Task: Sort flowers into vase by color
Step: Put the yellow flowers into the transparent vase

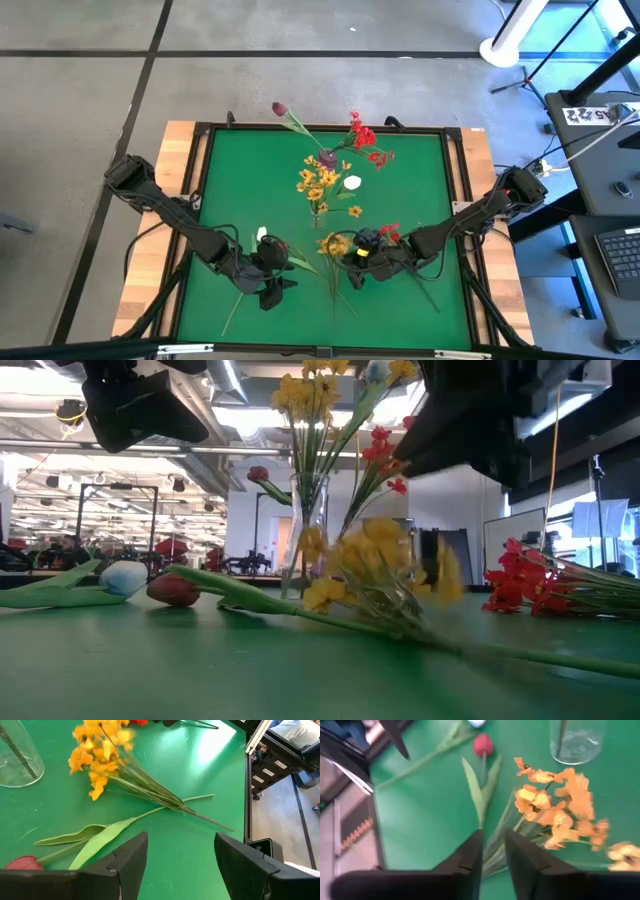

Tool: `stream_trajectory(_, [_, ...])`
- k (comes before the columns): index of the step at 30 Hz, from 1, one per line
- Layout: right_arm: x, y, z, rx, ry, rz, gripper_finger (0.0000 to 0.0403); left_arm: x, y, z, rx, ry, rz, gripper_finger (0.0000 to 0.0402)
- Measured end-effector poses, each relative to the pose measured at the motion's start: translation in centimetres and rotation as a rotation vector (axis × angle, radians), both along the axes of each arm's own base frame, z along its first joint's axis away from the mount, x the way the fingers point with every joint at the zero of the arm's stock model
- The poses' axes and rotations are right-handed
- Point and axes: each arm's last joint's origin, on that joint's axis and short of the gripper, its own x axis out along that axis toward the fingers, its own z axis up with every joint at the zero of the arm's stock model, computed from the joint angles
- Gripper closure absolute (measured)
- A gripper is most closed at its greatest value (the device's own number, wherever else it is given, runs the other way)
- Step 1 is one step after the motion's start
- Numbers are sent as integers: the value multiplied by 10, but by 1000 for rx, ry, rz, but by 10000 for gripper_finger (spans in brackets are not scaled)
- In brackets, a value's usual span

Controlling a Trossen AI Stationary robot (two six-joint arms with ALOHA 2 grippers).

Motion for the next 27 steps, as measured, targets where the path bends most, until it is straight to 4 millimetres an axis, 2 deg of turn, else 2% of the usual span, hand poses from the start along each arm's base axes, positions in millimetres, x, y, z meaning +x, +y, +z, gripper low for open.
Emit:
stream_trajectory(6, [2,3,2,73,-4,66,215,0,0,0,1,1,-1,180])
stream_trajectory(11, [-2,17,2,127,-27,71,161,0,0,0,4,4,-2,180])
stream_trajectory(18, [-8,37,-21,56,-44,-94,148,0,0,0,4,4,-2,180])
stream_trajectory(27, [10,40,-64,128,18,-116,148,0,0,0,7,4,-5,180])
